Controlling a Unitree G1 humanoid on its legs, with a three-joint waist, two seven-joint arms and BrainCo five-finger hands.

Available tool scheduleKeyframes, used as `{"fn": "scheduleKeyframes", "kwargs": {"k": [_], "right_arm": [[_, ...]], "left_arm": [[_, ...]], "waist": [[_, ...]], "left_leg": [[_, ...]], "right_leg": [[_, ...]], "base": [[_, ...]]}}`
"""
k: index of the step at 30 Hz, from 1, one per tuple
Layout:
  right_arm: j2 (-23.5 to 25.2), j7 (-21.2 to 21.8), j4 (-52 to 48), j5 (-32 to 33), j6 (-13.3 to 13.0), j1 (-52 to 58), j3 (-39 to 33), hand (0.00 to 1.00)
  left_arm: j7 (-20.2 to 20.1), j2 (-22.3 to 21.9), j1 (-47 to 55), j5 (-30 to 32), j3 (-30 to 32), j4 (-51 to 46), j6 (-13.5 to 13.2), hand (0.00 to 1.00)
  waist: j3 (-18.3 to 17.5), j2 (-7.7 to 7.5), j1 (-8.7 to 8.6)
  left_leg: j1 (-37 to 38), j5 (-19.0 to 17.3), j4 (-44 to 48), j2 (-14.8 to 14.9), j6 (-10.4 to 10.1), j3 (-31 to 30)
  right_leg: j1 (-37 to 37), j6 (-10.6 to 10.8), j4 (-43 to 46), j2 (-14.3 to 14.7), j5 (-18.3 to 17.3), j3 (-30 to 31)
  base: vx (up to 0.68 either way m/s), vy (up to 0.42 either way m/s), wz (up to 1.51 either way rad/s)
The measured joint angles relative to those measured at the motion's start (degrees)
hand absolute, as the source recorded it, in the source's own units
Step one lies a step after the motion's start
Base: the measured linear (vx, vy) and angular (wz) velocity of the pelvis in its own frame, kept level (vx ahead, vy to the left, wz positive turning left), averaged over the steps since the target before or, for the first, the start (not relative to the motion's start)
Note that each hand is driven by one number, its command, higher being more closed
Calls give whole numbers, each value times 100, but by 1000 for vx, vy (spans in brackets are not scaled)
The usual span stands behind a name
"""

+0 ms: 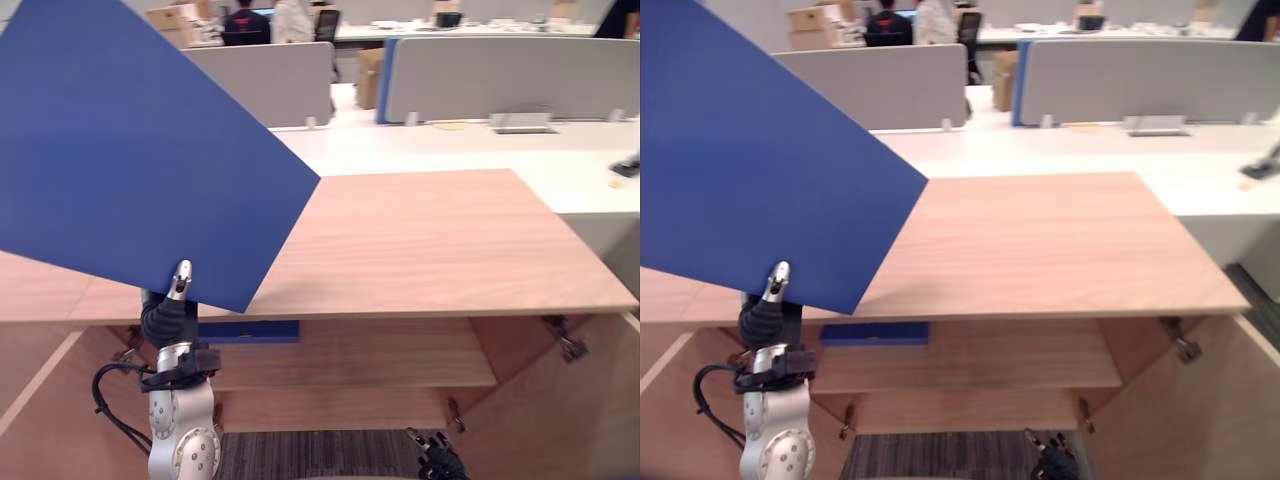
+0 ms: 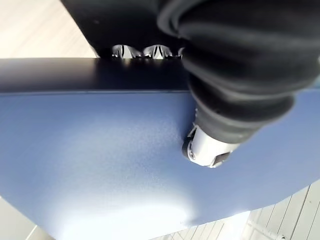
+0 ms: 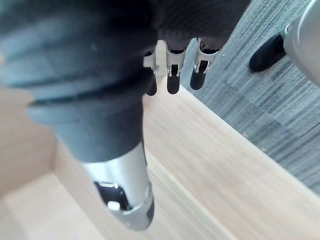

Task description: Walk over to the cabinet, pick up the folder, carry it to the office cabinet, place the folder inside the office cabinet, then close the office cabinet door

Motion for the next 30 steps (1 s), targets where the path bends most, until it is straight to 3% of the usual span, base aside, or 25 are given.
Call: {"fn": "scheduleKeyframes", "kwargs": {"k": [5,10,14,18,21,23,24,26,30], "right_arm": [[344,-415,-2653,-83,2,903,-11,0],[477,-989,-4446,-1648,103,1280,-693,0],[503,-1605,-5986,-2762,439,1302,-1130,0],[483,-1976,-7583,-4062,614,1262,-1056,0],[408,-1990,-8179,-4567,616,1093,-1003,0],[328,-1917,-8558,-4893,597,917,-991,0],[282,-1817,-8732,-4978,546,765,-987,0],[212,-1718,-8822,-4953,476,535,-991,0],[-443,-1144,-8844,-3785,-17,-57,-876,0]], "left_arm": [[-75,-35,158,-147,-28,-35,10,100],[-253,-153,232,26,-119,-192,115,100],[-262,-163,233,305,-117,-335,210,100],[-276,-196,232,1042,-221,-506,273,100],[-276,-183,220,1667,-312,-627,278,100],[-258,-182,187,2520,-363,-714,278,100],[-254,-110,120,3091,-424,-714,281,100],[-256,30,4,3513,-533,-714,290,100],[-260,353,-398,4477,-817,-712,287,100]], "waist": [[10,2,-136],[6,17,-249],[8,38,-251],[0,67,-249],[-5,73,-246],[-8,72,-223],[-19,72,-198],[-31,70,-171],[-95,68,-142]], "left_leg": [[52,-165,192,245,-122,870],[192,-217,271,457,-205,1149],[241,-250,297,561,-258,1305],[242,-266,325,573,-284,1323],[242,-287,357,585,-313,1321],[242,-290,359,585,-317,1317],[240,-290,360,584,-317,1307],[237,-290,361,581,-317,1289],[220,-292,354,552,-315,1236]], "right_leg": [[-378,-25,142,128,30,217],[-438,-45,280,342,81,272],[-517,-106,389,466,-11,382],[-620,-100,583,474,-143,385],[-623,-98,611,478,-159,385],[-623,-98,611,477,-160,385],[-622,-98,611,477,-160,384],[-621,-99,612,475,-159,383],[-615,-101,604,453,-155,369]], "base": [[-41,-35,-86],[37,-62,-31],[21,-47,-19],[4,-16,-2],[0,0,0],[0,0,0],[0,0,0],[0,0,0],[-1,17,4]]}}
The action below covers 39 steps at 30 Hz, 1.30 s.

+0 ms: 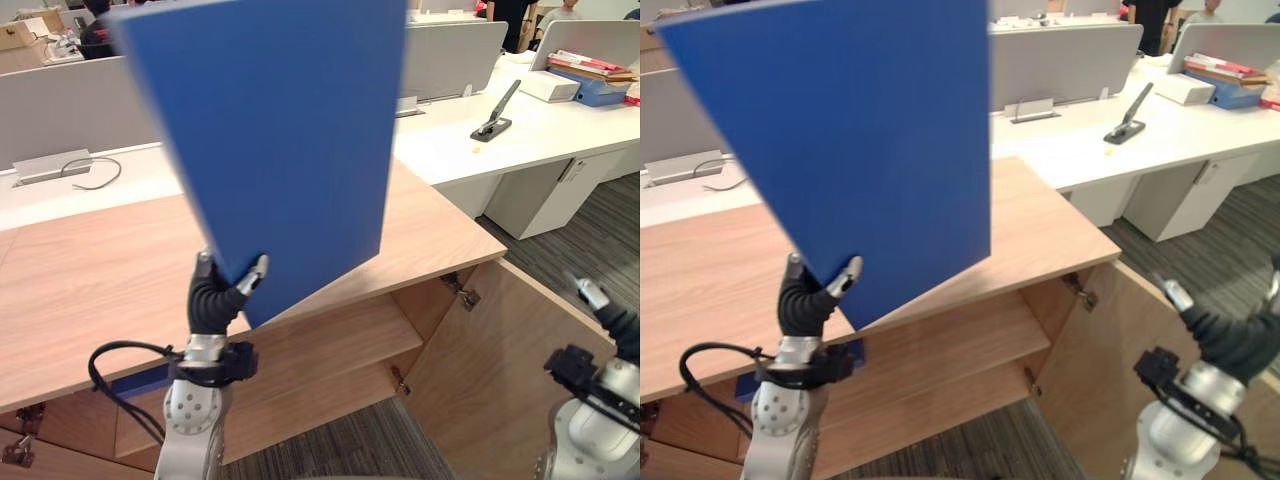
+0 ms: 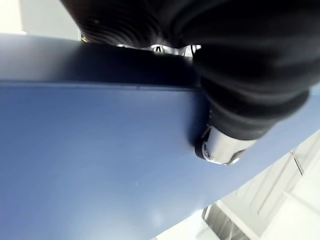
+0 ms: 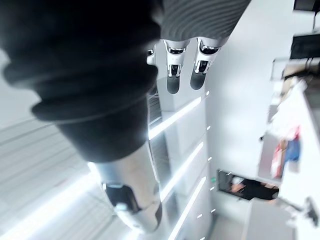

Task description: Walk over to the cabinet, pick up the folder, carry it to the office cabinet, place the folder inside the office cabinet, then close the office cabinet door

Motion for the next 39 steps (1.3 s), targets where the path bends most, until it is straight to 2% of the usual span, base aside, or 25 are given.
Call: {"fn": "scheduleKeyframes", "kwargs": {"k": [3,4,5,6,7,9,10,11,13,16,23,32,37,39], "right_arm": [[-889,797,207,1482,-527,-479,441,0],[-1067,924,334,1756,-605,-604,561,0],[-1396,1203,621,2387,-693,-819,803,0],[-1755,1480,941,3139,-712,-1005,1060,0],[-1921,1515,1112,3347,-722,-1113,1163,0],[-2576,1803,1745,4546,-733,-1533,1624,0],[-2789,1831,1909,4824,-726,-1678,1787,0],[-3160,1988,2191,5500,-699,-1939,2051,0],[-3477,2189,2460,6118,-653,-2217,2276,0],[-3676,2327,2742,6728,-586,-2600,2592,0],[-4143,2348,3140,7170,-516,-3238,3182,0],[-4160,2348,3385,7332,-490,-3546,3430,0],[-4067,2347,3496,6780,-485,-3580,3418,0],[-3891,2345,3607,6338,-470,-3580,3386,0]], "left_arm": [[-1,291,-294,623,-405,23,-17,100],[-3,350,-336,697,-489,31,-30,100],[-19,499,-416,825,-682,85,-80,100],[-50,648,-528,897,-888,200,-132,100],[-34,697,-552,914,-965,245,-163,100],[66,777,-549,758,-989,434,-163,100],[95,824,-552,695,-988,491,-162,100],[127,915,-550,482,-986,597,-160,100],[138,1074,-550,273,-985,679,-157,100],[197,1293,-550,67,-985,713,-145,100],[250,1595,-546,-200,-987,773,-43,100],[331,1672,-547,-266,-997,761,-41,100],[391,1620,-547,-266,-993,746,0,100],[395,1506,-546,-261,-965,746,36,100]], "waist": [[-173,-37,1],[-194,-45,0],[-258,-68,0],[-291,-73,-5],[-293,-73,-3],[-281,-92,2],[-280,-93,2],[-274,-105,5],[-254,-142,5],[-230,-227,21],[-180,-295,-10],[-133,-317,-23],[-116,-318,-24],[-100,-320,-23]], "left_leg": [[-98,2,-10,-15,3,-120],[-103,3,-15,-18,5,-131],[-158,9,-15,-35,14,-193],[-193,29,-28,-80,45,-310],[-198,41,-47,-98,61,-337],[-245,71,-84,-156,108,-439],[-254,73,-85,-167,112,-446],[-280,84,-85,-193,129,-482],[-320,96,-84,-223,148,-559],[-431,138,-80,-286,213,-620],[-486,166,-83,-400,259,-702],[-488,170,-80,-427,266,-704],[-484,171,-80,-428,267,-715],[-482,172,-80,-429,269,-723]], "right_leg": [[11,-6,-50,-23,32,-84],[23,-6,-52,-27,33,-94],[22,-5,-65,-45,37,-144],[41,3,-91,-68,50,-201],[46,10,-103,-69,55,-215],[112,42,-240,-125,135,-287],[125,50,-278,-137,162,-291],[164,63,-383,-160,232,-310],[236,80,-562,-191,338,-332],[287,95,-836,-248,534,-395],[425,133,-1164,-363,748,-471],[468,139,-1331,-385,859,-471],[518,140,-1346,-386,866,-479],[525,140,-1346,-388,866,-487]], "base": [[25,17,14],[39,14,15],[24,18,26],[27,18,29],[4,18,29],[-21,40,20],[-28,49,16],[-29,31,10],[-54,47,15],[-64,33,10],[-46,24,6],[-17,-2,0],[0,0,0],[0,0,0]]}}
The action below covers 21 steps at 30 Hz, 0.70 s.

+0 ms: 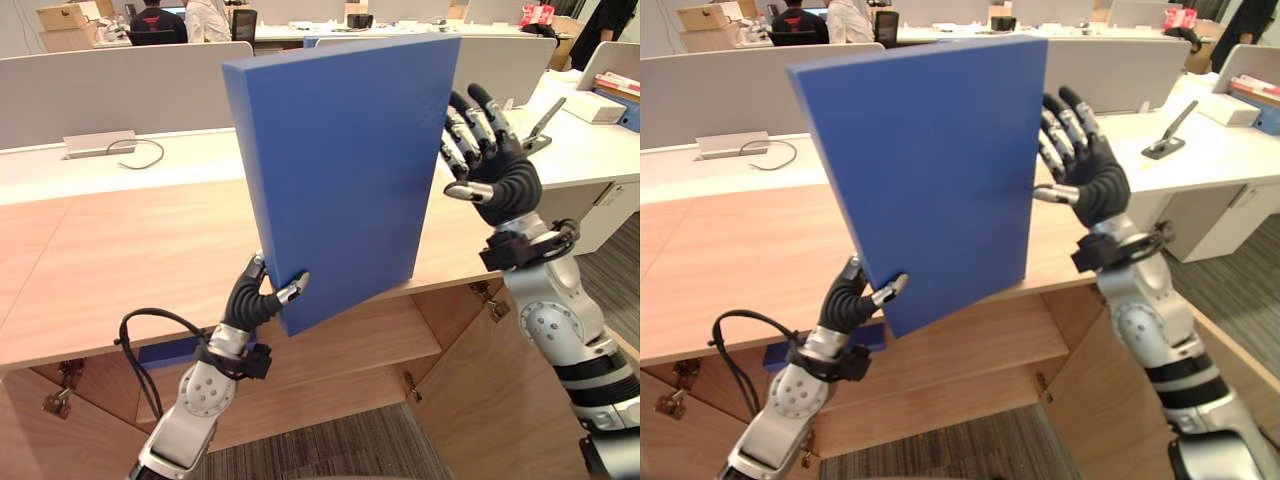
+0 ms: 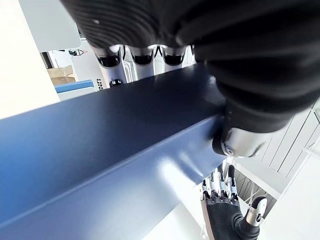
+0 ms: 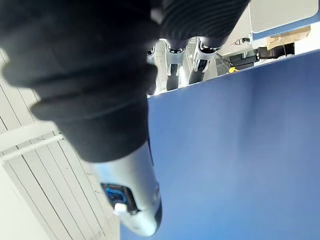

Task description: Walk over to the cabinet, pick up the folder, carry it to the office cabinet, place the folder inside the office cabinet, then close the office cabinet door

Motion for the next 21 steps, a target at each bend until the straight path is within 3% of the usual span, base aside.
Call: {"fn": "scheduleKeyframes", "kwargs": {"k": [7,14,21], "right_arm": [[846,-133,509,-1115,467,76,56,0],[1368,-437,699,-1925,487,61,-72,0],[1640,-465,853,-2108,487,-60,-197,0]], "left_arm": [[-135,-384,3,79,140,-128,32,100],[-166,-630,12,175,375,-154,68,100],[-158,-741,17,170,431,-153,92,100]], "waist": [[198,-13,17],[223,-22,43],[264,-50,56]], "left_leg": [[-12,25,-3,-20,39,-56],[-30,50,-34,-38,78,-202],[-16,90,-92,-131,133,-240]], "right_leg": [[16,0,1,-20,0,-52],[67,-1,-31,-35,-1,-146],[60,0,-3,-122,-1,-163]], "base": [[-7,-21,4],[5,-23,8],[-13,-7,3]]}}
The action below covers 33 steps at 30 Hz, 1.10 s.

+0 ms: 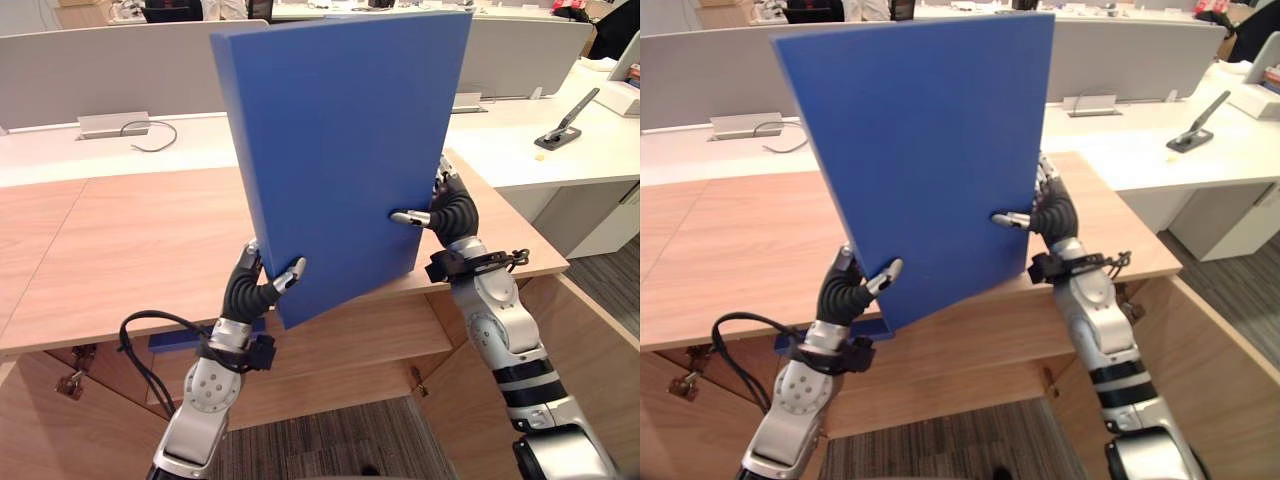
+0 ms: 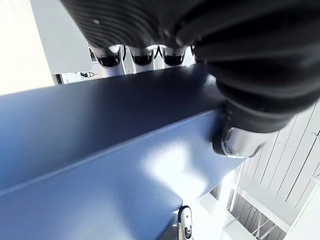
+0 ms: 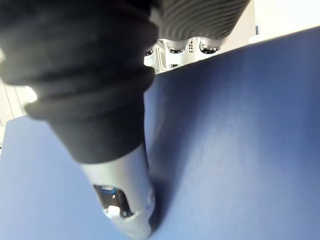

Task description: Walk over to the cabinet, pick up the folder, carry it to the office cabinet, place the folder inside the office cabinet, then close the office cabinet door

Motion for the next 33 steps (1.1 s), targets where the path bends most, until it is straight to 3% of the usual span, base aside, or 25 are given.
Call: {"fn": "scheduleKeyframes", "kwargs": {"k": [1,2,5,7,12,23,24,27,30,32,33], "right_arm": [[-5,45,49,5,0,-54,26,0],[-73,203,99,278,7,-169,138,100],[-591,492,111,950,18,-515,677,100],[-1159,823,102,1568,61,-846,1075,100],[-1970,1479,-186,2250,268,-1118,1417,100],[-2285,1674,-302,2424,406,-1333,1647,100],[-2318,1674,-302,2425,406,-1410,1735,100],[-2366,1693,-302,2228,405,-1531,1779,100],[-2466,1845,-346,1787,387,-1697,1816,100],[-2725,2021,-491,1511,389,-1701,2037,100],[-2743,2063,-492,1433,393,-1700,2117,100]], "left_arm": [[0,0,0,-2,17,0,-1,100],[-3,-1,1,-20,34,0,-3,100],[0,26,27,-85,108,-2,-81,100],[-1,125,145,-219,137,-25,-326,100],[-4,278,403,-376,140,-127,-606,100],[-20,408,635,-591,-15,-127,-736,100],[-20,410,690,-654,-17,-125,-762,0],[-57,515,820,-781,-118,-107,-754,0],[-414,810,901,-1419,-458,174,-668,0],[-1310,1262,908,-2620,-944,587,-492,0],[-1540,1410,901,-2949,-1074,687,-394,0]], "waist": [[6,-9,-5],[20,-32,-8],[42,-70,20],[46,-80,53],[45,-99,125],[4,-108,225],[-5,-104,223],[-31,-96,239],[-60,-66,226],[-126,-44,255],[-156,-41,243]], "left_leg": [[2,0,0,-4,1,0],[4,1,-1,-10,1,0],[5,1,-3,-15,1,-4],[4,1,-15,-18,1,-12],[-1,0,-31,-14,1,-76],[2,-2,-12,-22,-3,-77],[-2,-2,-10,-22,-3,-76],[-5,-2,-8,-22,-3,-76],[-7,-3,-6,-29,-4,-76],[-8,-6,-6,-32,-9,-78],[-8,-6,-6,-31,-9,-77]], "right_leg": [[1,0,2,-4,0,0],[1,0,4,-10,0,1],[2,0,3,-13,0,1],[8,0,-10,-13,1,-2],[47,1,-42,-12,1,-100],[50,1,-32,-28,2,-101],[46,3,-33,-28,3,-101],[43,3,-34,-29,3,-101],[33,6,-35,-37,5,-100],[12,6,-43,-40,5,-101],[11,6,-44,-40,5,-101]], "base": [[0,0,0],[0,0,0],[0,0,0],[0,0,0],[14,-23,6],[0,-2,0],[0,0,0],[0,0,0],[0,0,0],[0,0,0],[0,0,0]]}}
